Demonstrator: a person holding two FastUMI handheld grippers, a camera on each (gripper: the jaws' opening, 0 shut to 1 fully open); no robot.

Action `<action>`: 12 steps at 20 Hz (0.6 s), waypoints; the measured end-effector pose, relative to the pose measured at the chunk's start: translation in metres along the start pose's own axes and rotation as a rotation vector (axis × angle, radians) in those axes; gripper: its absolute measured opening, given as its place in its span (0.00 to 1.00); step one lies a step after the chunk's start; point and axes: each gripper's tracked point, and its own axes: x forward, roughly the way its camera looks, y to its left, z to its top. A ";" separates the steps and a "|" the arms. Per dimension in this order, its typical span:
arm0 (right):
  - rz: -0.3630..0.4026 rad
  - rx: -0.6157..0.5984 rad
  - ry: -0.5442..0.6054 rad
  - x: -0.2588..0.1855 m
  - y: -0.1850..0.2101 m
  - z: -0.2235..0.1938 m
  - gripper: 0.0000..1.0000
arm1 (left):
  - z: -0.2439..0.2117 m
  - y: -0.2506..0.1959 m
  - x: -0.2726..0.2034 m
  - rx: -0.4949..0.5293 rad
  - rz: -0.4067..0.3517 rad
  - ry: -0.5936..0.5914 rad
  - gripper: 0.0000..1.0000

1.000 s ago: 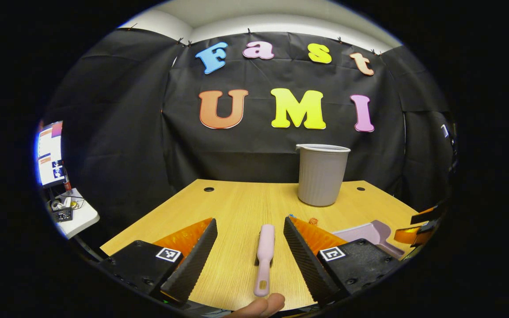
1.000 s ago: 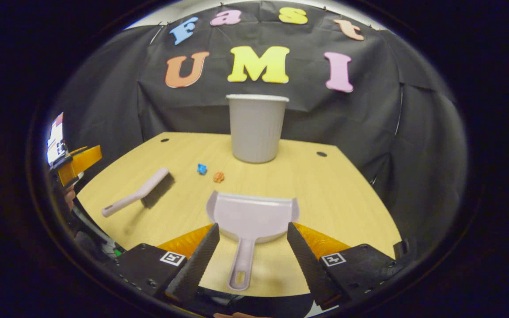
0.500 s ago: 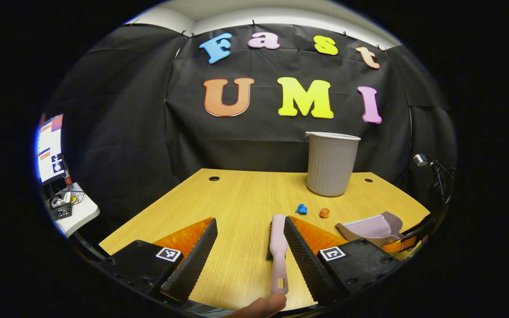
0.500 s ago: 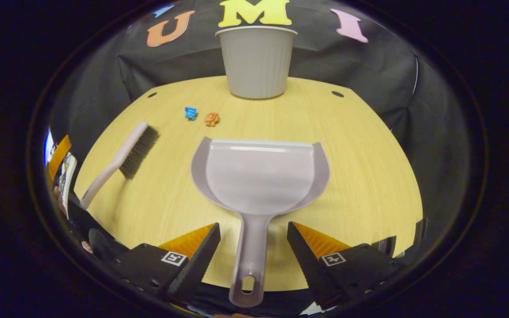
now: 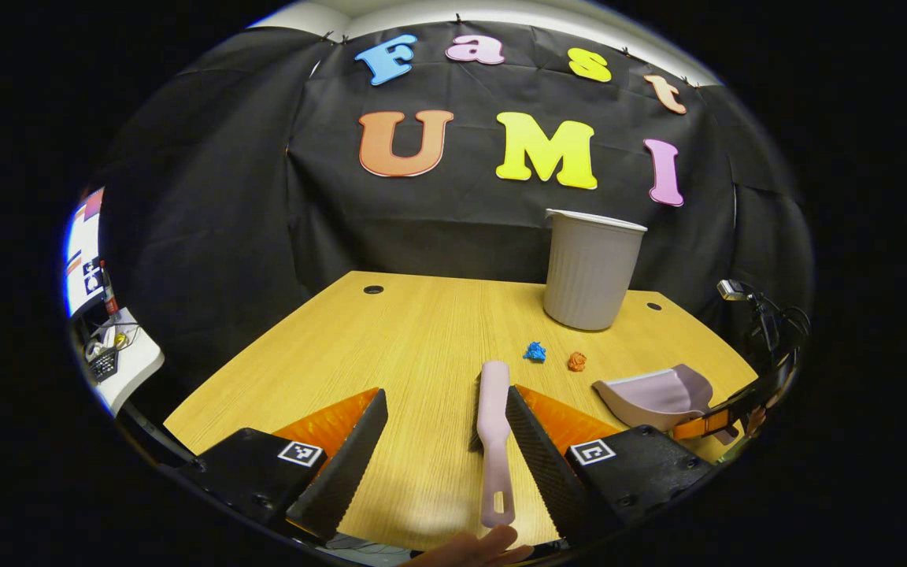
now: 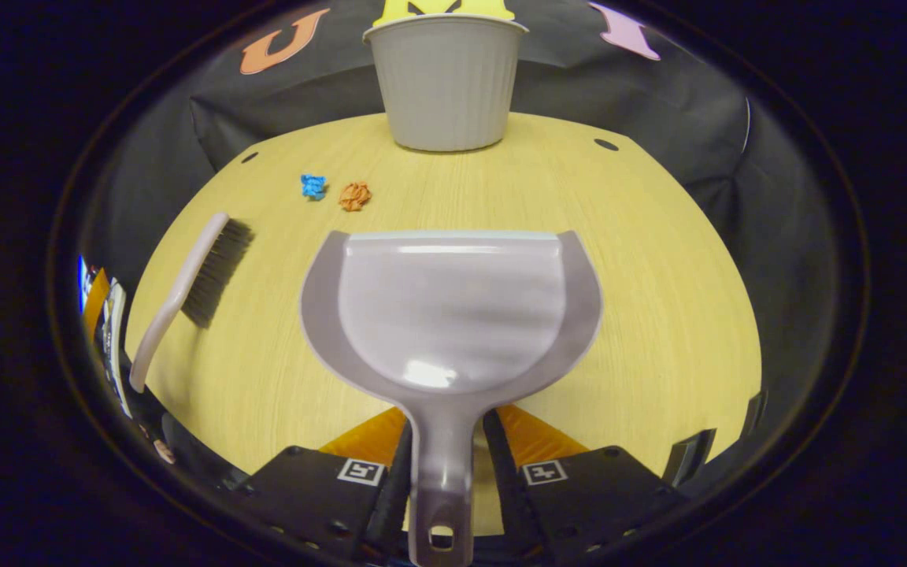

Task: Pick up the small broom and dustpan from the desktop, sweep the trash into the dustpan with the broom, and then empty the trash into the garbage bin.

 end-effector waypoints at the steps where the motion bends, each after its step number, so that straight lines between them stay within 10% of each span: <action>1: 0.001 -0.006 -0.009 0.001 0.001 0.000 0.35 | -0.002 -0.002 0.001 0.000 -0.006 0.015 0.98; 12: 0.043 -0.129 -0.101 -0.008 -0.005 -0.006 0.36 | -0.033 -0.022 0.034 0.052 -0.117 0.325 0.98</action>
